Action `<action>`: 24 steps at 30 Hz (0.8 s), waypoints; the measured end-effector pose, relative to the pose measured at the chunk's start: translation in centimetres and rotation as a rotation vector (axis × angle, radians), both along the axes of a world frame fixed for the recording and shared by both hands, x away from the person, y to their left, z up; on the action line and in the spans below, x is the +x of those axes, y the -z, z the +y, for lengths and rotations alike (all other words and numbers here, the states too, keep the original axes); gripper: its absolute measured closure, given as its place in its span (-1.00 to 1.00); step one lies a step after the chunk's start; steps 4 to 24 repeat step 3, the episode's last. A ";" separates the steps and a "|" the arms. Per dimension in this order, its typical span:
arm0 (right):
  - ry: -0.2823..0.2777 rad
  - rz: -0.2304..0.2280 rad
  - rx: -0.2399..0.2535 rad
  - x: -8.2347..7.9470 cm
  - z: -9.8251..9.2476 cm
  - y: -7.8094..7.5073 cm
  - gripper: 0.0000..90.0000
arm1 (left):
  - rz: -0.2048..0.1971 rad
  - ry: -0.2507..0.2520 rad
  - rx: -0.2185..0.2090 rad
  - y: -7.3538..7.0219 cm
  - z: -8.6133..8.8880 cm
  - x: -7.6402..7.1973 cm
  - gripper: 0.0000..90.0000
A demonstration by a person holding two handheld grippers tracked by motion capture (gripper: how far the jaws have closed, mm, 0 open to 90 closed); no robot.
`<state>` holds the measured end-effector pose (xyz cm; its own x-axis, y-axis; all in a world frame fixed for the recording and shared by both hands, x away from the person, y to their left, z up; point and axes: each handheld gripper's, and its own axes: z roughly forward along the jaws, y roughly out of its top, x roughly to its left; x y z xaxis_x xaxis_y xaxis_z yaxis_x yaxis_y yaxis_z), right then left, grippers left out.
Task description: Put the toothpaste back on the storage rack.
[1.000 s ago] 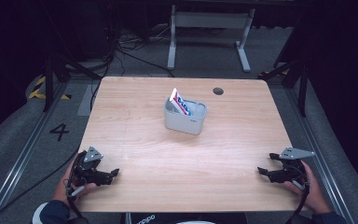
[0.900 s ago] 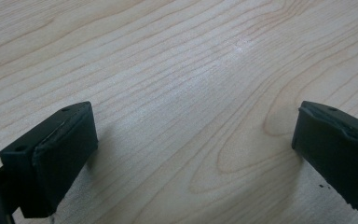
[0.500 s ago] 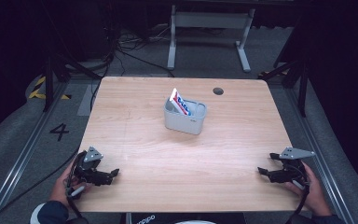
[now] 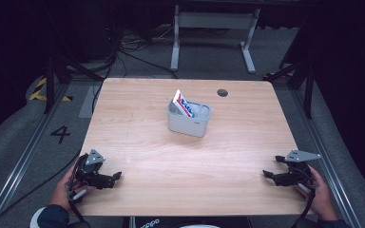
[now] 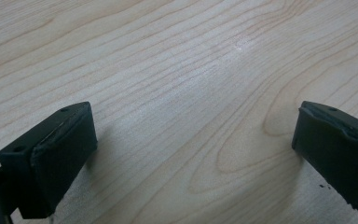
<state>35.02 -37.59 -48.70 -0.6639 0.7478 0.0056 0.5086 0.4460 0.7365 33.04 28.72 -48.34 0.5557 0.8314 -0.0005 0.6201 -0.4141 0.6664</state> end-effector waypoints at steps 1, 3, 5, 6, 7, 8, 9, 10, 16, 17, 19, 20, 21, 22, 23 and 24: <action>0.000 0.000 0.000 0.0 0.0 0.0 -0.68 | 0.002 -0.008 -0.002 0.0 0.0 -0.1 -0.99; 0.000 0.000 0.000 0.0 0.0 0.0 -0.68 | 0.003 -0.010 -0.001 0.0 0.0 -0.1 -0.99; 0.000 0.000 0.000 0.0 0.0 0.0 -0.68 | 0.003 -0.010 -0.001 0.0 0.0 -0.1 -0.99; 0.000 0.000 0.000 0.0 0.0 0.0 -0.68 | 0.003 -0.010 -0.001 0.0 0.0 -0.1 -0.99; 0.000 0.000 0.000 0.0 0.0 0.0 -0.68 | 0.003 -0.010 -0.001 0.0 0.0 -0.1 -0.99; 0.000 0.000 0.000 0.0 0.0 0.0 -0.68 | 0.003 -0.010 -0.001 0.0 0.0 -0.1 -0.99; 0.000 0.000 0.000 0.0 0.0 0.0 -0.68 | 0.003 -0.010 -0.001 0.0 0.0 -0.1 -0.99; 0.000 0.000 0.000 0.0 0.0 0.0 -0.68 | 0.003 -0.010 -0.001 0.0 0.0 -0.1 -0.99; 0.000 0.000 0.000 0.0 0.0 0.0 -0.68 | 0.003 -0.010 -0.001 0.0 0.0 -0.1 -0.99; 0.000 0.000 0.000 0.0 0.0 0.0 -0.68 | 0.003 -0.010 -0.001 0.0 0.0 -0.1 -0.99; 0.000 0.000 0.000 0.0 0.0 0.0 -0.68 | 0.003 -0.010 -0.001 0.0 0.0 -0.1 -0.99; 0.000 0.000 0.000 0.0 0.0 0.0 -0.68 | 0.003 -0.010 -0.001 0.0 0.0 -0.1 -0.99; 0.000 0.000 0.000 0.0 0.0 0.0 -0.68 | 0.003 -0.010 -0.001 0.0 0.0 -0.1 -0.99; 0.000 0.000 0.000 0.0 0.0 0.0 -0.68 | 0.003 -0.010 -0.001 0.0 0.0 -0.1 -0.99; 0.000 0.000 0.000 0.0 0.0 0.0 -0.68 | 0.003 -0.010 -0.001 0.0 0.0 -0.1 -0.99; 0.000 0.000 0.000 0.0 0.0 0.0 -0.68 | 0.003 -0.010 -0.001 0.0 0.0 -0.1 -0.99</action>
